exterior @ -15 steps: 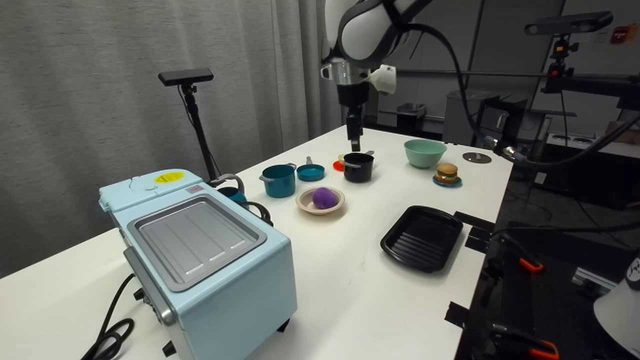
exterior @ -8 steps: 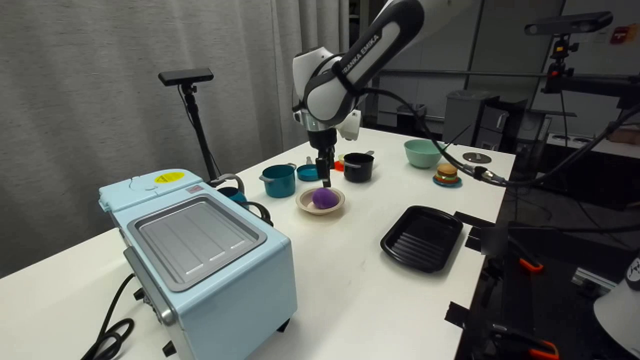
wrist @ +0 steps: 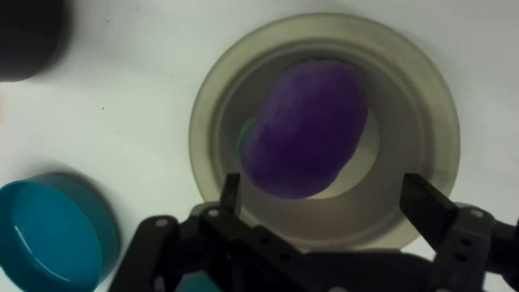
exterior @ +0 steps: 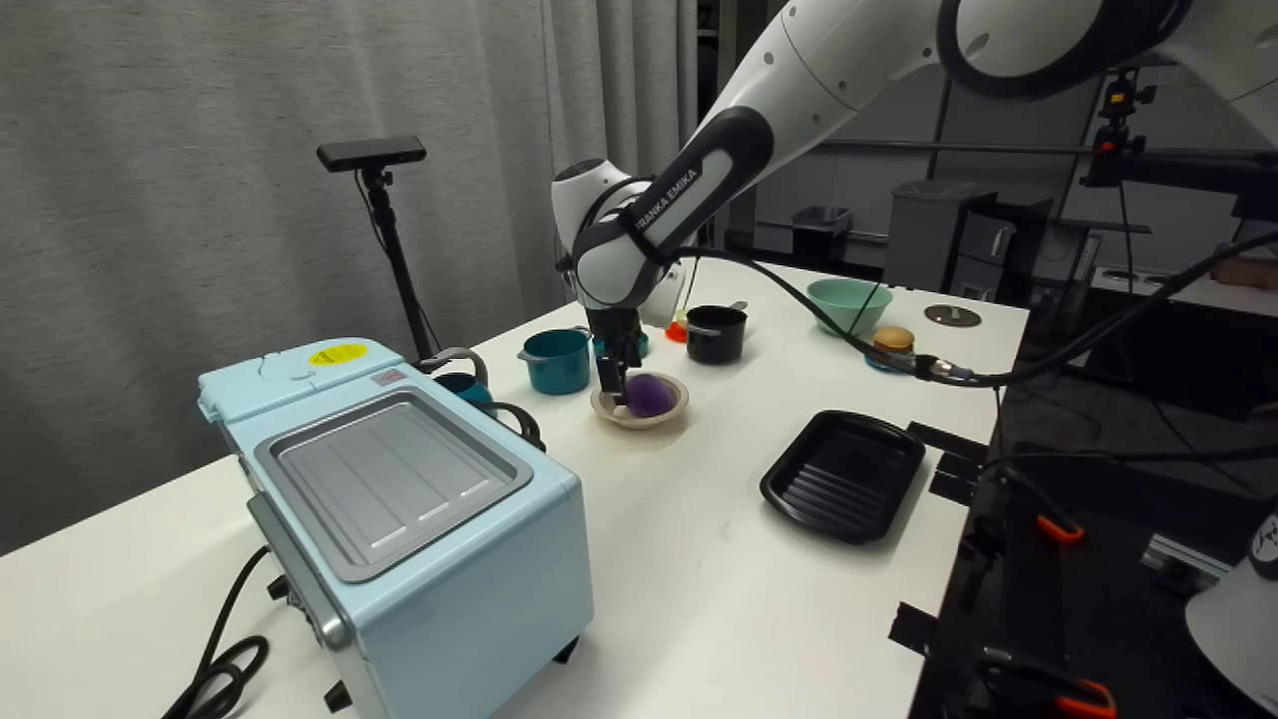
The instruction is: Pick the purple object in the bowl and put it on the table
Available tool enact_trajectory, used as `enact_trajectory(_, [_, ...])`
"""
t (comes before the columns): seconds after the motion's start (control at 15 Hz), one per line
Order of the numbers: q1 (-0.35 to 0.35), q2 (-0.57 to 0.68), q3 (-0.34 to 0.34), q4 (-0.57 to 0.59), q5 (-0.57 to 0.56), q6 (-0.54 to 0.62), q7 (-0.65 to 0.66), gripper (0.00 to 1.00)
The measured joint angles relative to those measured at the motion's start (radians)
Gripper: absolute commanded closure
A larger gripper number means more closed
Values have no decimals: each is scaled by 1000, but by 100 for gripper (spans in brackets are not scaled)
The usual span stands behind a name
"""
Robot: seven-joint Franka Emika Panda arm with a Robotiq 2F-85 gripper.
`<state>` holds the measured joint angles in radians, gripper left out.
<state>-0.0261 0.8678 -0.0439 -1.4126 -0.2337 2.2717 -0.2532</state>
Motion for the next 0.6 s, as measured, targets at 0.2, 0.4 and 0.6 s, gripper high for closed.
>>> enact_trajectory(0.2, [1,55,-9,71,-1,-38,5,35])
enact_trajectory(0.4, [1,90,-15,116,-1,-92,7,61])
enact_trajectory(0.6, [1,101,-18,148,-1,-136,17,81])
